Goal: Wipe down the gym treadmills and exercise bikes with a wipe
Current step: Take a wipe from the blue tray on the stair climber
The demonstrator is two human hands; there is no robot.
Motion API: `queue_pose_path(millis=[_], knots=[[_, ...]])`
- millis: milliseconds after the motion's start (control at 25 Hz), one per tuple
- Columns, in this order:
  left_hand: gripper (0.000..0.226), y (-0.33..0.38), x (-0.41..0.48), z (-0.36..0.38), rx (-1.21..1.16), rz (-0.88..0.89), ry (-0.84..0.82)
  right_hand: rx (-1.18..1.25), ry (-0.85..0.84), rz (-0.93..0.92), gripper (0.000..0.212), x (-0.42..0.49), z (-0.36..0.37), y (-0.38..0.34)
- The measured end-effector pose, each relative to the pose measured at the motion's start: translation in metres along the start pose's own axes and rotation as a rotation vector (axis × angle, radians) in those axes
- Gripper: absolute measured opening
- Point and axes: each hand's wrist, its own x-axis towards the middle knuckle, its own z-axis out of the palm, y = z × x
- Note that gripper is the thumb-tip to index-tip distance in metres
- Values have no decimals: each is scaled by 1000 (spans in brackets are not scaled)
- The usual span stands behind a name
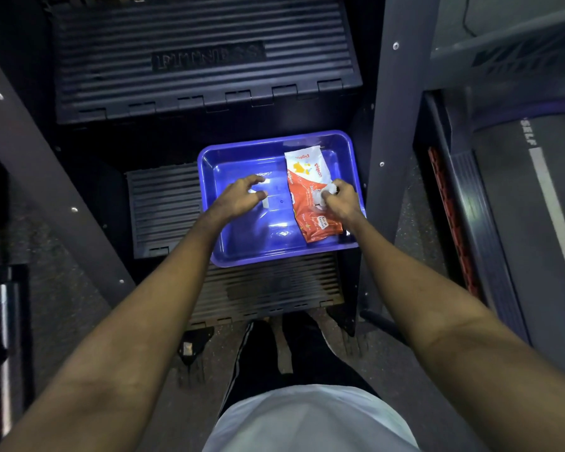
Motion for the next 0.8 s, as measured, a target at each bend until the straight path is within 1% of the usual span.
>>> queue_pose_path(millis=[120,200,280,320,440,560,800], knots=[[44,2,0,-1,-2,-1,2,-10,30,12,16,4,-2,-3],[44,3,0,-2,-3,-3,0,20,63,13,16,3,-2,-6],[45,4,0,-4,1,1,4,36,89,-24,18,3,-3,-7],[45,4,0,-3,-2,3,5,36,89,-53,17,3,-3,-8],[46,5,-4,-3,1,8,3,26,96,-165,2,3,-4,-8],[46,6,-8,-9,20,7,17,16,105,-156,5,-7,-9,-15],[47,21,-34,-32,47,70,66,41,63,-42,32,-36,-23,-34]])
